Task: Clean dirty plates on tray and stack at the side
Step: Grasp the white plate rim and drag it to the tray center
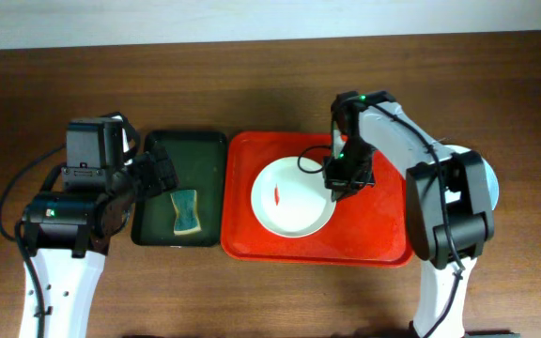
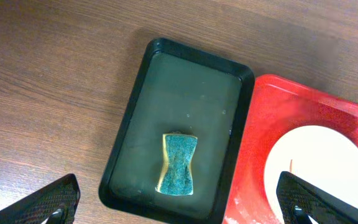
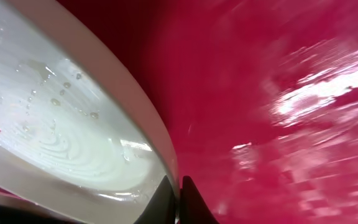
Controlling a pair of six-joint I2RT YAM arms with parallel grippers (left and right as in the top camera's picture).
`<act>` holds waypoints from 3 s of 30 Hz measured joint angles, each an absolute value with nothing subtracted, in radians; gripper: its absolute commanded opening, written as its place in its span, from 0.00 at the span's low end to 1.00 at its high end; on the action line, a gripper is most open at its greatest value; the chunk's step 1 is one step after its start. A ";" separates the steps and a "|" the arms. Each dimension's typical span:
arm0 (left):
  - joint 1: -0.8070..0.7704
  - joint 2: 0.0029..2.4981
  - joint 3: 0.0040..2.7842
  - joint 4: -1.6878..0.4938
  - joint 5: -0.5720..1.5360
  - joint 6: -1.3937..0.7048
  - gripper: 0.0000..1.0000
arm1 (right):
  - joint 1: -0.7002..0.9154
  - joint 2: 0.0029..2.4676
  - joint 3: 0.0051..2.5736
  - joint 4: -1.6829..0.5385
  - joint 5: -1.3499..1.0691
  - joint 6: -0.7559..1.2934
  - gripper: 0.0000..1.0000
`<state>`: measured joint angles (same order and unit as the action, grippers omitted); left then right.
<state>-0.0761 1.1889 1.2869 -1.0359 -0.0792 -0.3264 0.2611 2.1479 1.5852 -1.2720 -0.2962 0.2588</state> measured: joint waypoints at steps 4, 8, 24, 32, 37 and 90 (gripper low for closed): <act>-0.076 1.189 1.287 -1.036 -0.079 -0.326 0.99 | 0.313 2.148 1.585 -1.263 -0.309 0.335 0.04; -0.076 1.189 1.287 -1.036 -0.079 -0.326 0.99 | 0.318 2.148 1.585 -1.240 -0.308 0.441 0.04; -0.076 1.189 1.287 -1.036 -0.079 -0.326 0.99 | 0.227 2.150 1.777 -1.460 -0.294 0.345 0.39; -0.076 1.189 1.287 -1.036 -0.079 -0.326 0.99 | 0.332 2.042 1.775 -1.475 -0.191 0.336 0.29; -0.076 1.189 1.287 -1.036 -0.079 -0.326 0.99 | 0.431 2.011 1.763 -1.442 0.028 0.492 0.30; -0.076 1.189 1.287 -1.036 -0.079 -0.326 0.99 | 0.347 2.001 1.383 -1.013 -0.202 0.366 0.43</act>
<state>-0.0761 1.1889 1.2869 -1.0359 -0.0792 -0.3264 0.3473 2.0010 1.3834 -1.0134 -0.2016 0.3664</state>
